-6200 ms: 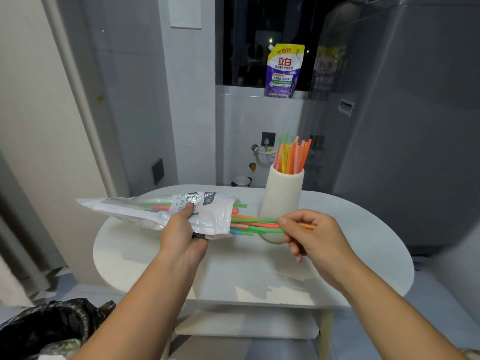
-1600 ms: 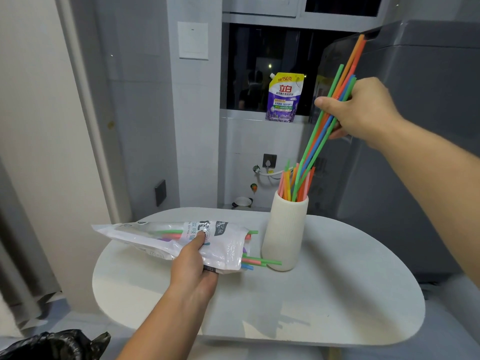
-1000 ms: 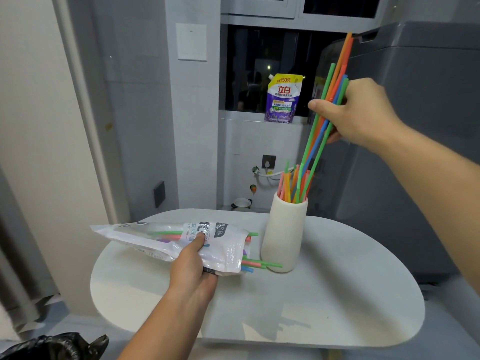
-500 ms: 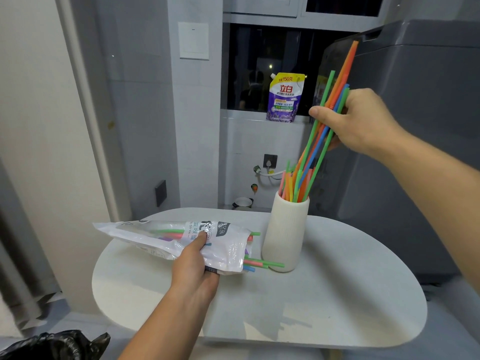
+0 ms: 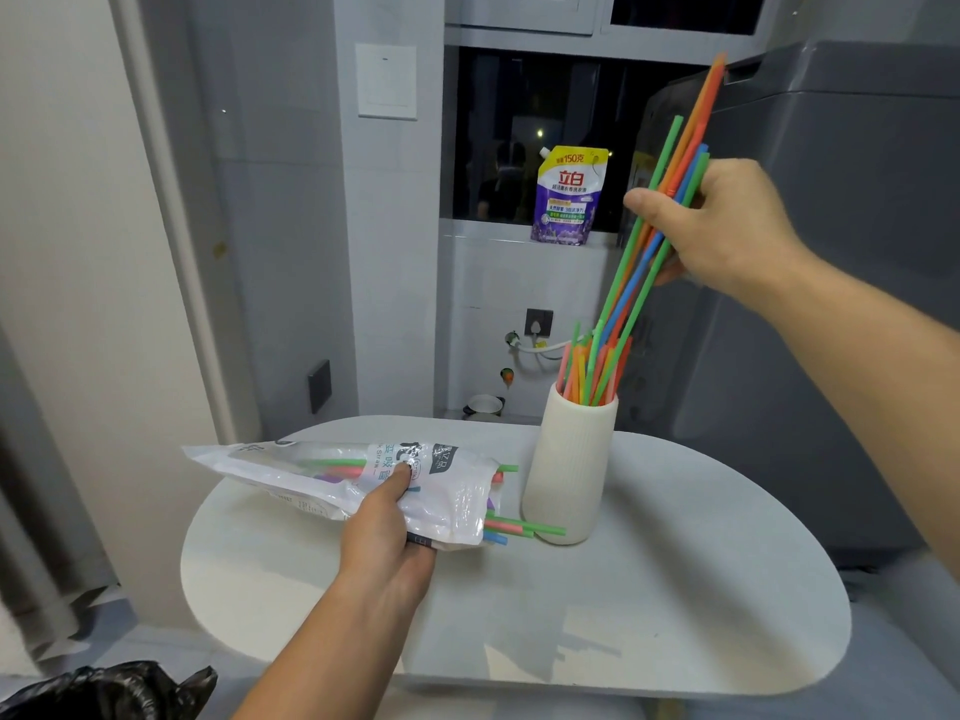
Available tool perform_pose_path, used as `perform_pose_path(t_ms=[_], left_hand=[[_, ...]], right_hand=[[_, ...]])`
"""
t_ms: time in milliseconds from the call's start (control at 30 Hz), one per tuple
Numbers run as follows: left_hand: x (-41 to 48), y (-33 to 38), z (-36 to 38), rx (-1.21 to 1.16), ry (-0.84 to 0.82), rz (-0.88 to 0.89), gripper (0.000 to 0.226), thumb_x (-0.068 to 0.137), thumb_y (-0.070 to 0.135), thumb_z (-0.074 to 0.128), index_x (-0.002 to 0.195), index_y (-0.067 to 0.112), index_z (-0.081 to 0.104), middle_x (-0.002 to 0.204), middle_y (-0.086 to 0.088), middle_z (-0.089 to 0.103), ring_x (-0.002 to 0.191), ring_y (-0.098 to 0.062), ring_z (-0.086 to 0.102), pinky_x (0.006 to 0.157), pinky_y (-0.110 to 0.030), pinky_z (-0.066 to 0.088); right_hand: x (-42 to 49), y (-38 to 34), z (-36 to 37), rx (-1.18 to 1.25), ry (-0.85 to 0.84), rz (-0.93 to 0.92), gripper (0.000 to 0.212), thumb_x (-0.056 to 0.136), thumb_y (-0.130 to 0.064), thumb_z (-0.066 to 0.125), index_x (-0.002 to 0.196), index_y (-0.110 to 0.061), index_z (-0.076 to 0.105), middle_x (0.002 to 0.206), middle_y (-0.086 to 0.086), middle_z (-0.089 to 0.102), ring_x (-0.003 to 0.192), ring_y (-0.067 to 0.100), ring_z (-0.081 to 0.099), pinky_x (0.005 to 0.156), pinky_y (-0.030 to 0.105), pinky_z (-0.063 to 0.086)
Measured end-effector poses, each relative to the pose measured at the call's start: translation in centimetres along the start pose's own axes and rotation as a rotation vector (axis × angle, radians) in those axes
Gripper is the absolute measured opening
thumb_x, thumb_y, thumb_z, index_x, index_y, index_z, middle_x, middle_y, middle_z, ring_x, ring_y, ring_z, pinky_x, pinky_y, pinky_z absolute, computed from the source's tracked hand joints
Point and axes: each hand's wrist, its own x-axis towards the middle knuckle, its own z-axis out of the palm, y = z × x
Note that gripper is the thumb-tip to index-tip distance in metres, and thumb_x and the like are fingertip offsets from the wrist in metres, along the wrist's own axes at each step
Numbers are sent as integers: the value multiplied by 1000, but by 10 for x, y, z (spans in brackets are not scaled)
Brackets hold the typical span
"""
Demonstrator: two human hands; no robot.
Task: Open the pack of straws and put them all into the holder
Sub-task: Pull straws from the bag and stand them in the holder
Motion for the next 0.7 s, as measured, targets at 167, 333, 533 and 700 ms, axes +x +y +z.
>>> perform_pose_path(t_ms=[167,333,533,700], left_hand=[[-2,0,2,14,-15,-11,43,99,17,60,141,10,55,137,-23,64,128,-52,57,94,-84,38],[-4,3,1,13,-17,-2,41,100,15,60,140,9,56,135,-21,67,126,-50,59,98,-80,41],[-6,2,5,37,-3,-8,39,100,15,59,138,8,57,134,-23,67,127,-51,59,100,-78,41],[-12,5,10,26,10,12,39,101,13,57,140,8,56,134,-20,67,125,-46,62,102,-72,44]], right_hand=[[-3,1,5,-12,-21,16,37,91,-40,64,114,-11,65,105,2,70,82,14,72,72,38,63],[-2,3,4,-25,-23,32,29,91,-40,63,108,-16,62,102,-2,68,74,8,68,65,26,60],[-1,5,8,-27,-24,13,36,91,-40,64,115,-14,64,104,-1,68,79,11,70,66,28,62],[2,0,3,6,48,-28,29,92,-41,64,104,-15,64,94,-3,69,70,2,68,61,27,62]])
